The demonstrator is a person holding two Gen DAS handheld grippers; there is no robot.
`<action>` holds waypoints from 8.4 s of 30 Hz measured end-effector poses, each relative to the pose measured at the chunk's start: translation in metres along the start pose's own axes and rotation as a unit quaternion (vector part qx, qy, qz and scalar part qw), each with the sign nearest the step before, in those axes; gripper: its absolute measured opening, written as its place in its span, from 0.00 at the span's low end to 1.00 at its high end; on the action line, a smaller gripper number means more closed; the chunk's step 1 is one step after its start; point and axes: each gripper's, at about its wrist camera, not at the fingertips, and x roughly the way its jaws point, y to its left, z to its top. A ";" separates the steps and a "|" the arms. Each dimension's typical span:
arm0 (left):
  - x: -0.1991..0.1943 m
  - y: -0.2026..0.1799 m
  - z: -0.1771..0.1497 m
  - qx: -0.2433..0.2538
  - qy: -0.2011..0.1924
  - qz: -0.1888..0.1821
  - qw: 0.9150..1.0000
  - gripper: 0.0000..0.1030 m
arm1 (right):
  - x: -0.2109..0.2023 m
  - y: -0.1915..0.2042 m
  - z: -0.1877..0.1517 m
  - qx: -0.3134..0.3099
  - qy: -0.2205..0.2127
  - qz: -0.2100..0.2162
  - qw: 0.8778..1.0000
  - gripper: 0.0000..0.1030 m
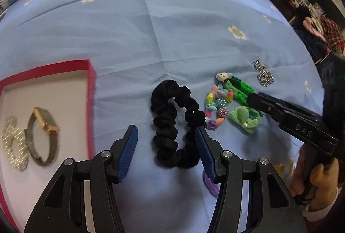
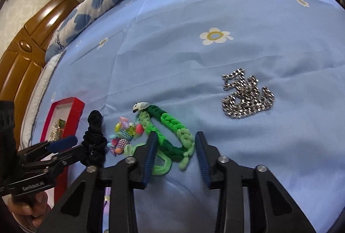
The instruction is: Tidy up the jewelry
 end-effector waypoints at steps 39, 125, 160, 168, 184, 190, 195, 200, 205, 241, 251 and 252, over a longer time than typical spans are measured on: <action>-0.139 0.089 -0.085 -0.083 -0.118 -0.025 0.989 0.08 | -0.054 0.107 -0.048 -0.004 -0.052 0.123 0.991 0.10; -0.165 0.120 -0.132 -0.117 -0.113 -0.007 0.987 0.55 | -0.071 0.140 -0.097 -0.009 -0.023 0.067 0.997 0.63; -0.095 -0.016 -0.133 0.023 -0.035 -0.043 0.998 0.57 | -0.107 0.013 -0.183 0.050 -0.060 -0.021 0.997 0.67; -0.068 -0.035 -0.123 0.045 -0.016 -0.052 0.998 0.57 | -0.104 -0.010 -0.173 0.081 -0.060 0.011 0.995 0.66; -0.035 -0.057 -0.109 0.079 0.006 -0.068 0.995 0.27 | -0.085 -0.040 -0.146 0.144 -0.074 0.080 0.983 0.16; -0.033 -0.063 -0.113 0.094 0.003 -0.081 0.992 0.20 | -0.091 -0.044 -0.147 0.158 -0.090 0.097 0.979 0.00; -0.036 -0.057 -0.115 0.081 0.002 -0.092 0.992 0.19 | -0.087 -0.042 -0.147 0.155 -0.075 0.098 0.980 0.07; -0.046 -0.047 -0.117 0.065 -0.005 -0.097 0.993 0.19 | -0.085 -0.041 -0.153 0.172 -0.066 0.097 0.978 0.30; -0.057 -0.034 -0.119 0.048 -0.014 -0.097 0.994 0.19 | -0.079 -0.035 -0.153 0.171 -0.064 0.109 0.977 0.35; -0.125 0.054 -0.140 -0.052 -0.090 -0.084 0.991 0.19 | -0.090 0.086 -0.117 -0.004 -0.082 0.069 0.994 0.58; -0.146 0.124 -0.152 -0.114 -0.119 -0.049 0.985 0.19 | -0.067 0.160 -0.112 -0.069 -0.052 0.112 0.990 0.58; -0.147 0.130 -0.153 -0.119 -0.121 -0.046 0.985 0.19 | -0.064 0.168 -0.111 -0.076 -0.049 0.115 0.989 0.58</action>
